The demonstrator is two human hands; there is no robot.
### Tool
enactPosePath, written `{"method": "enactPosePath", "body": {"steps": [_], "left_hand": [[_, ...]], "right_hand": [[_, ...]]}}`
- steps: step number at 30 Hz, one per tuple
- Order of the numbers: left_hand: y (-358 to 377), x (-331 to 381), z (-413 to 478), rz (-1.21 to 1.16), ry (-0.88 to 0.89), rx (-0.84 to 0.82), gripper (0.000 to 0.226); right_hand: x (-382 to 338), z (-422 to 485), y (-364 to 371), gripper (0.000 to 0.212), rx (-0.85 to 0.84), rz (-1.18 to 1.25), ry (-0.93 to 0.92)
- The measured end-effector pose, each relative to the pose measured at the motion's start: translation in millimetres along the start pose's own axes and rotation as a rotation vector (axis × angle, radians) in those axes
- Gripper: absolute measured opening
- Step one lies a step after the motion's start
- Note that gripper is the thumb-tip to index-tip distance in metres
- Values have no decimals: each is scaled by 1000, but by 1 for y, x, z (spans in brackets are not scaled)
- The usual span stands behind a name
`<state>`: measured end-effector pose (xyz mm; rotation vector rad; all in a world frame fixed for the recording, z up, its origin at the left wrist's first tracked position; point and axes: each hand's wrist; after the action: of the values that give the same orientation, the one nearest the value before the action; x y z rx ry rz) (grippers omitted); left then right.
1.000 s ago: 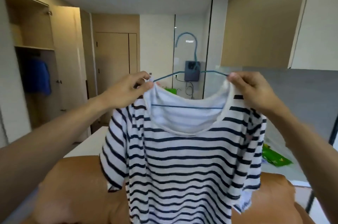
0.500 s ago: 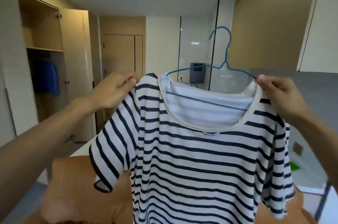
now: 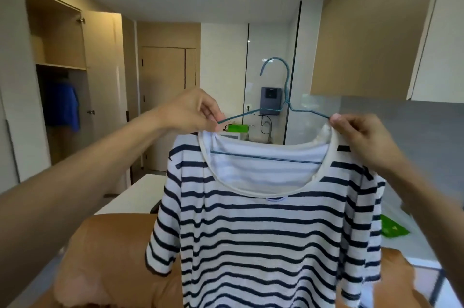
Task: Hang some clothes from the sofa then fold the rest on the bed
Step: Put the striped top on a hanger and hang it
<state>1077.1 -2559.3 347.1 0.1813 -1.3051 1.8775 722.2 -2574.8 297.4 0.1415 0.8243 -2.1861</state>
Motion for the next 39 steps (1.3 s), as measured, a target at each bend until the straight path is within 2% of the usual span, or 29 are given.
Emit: {"method": "enactPosePath", "body": {"steps": [4,6,8,9,12,14,16,19,24,31,34,39], "left_hand": [[-12,-3,2,-205,-231,-185,30],[-19,-6,3,-307,-301,-205,35],[-22,-8,4,-310,-324,-146,32],[-21,-9,5,-196,-294,-76,27],[-3,-11,8,427,-46,163,22],[12,-8,8,691,16,136,19],[17,-7,9,814,-96,30,24],[14,-7,13,854,-257,-150,30],[8,-14,26,867,-300,-312,17],[7,-22,33,751,-166,-137,16],[8,-23,35,741,-169,-95,23],[14,-27,38,781,-219,-15,20]], "right_hand": [[2,0,4,55,-20,0,-28],[5,0,6,55,-32,-7,-49],[6,0,6,56,-30,-31,-66],[6,0,7,56,-22,-43,-77],[1,0,10,53,4,-48,-109],[-2,1,14,54,30,-48,-120],[-6,1,18,53,40,-63,-138],[-6,1,23,52,33,-86,-159],[-2,0,27,56,35,-107,-165],[2,-4,31,52,32,-104,-160],[5,-7,32,51,20,-89,-142],[9,-9,32,51,32,-71,-108]]}}
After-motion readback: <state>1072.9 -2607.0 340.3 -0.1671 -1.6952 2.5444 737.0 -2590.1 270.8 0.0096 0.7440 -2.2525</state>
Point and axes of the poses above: each hand's wrist, its own z-axis towards the middle knuckle, its own y-axis out of the palm, x = y × z, and after that the axes turned 5 degrees about -z, right-handed
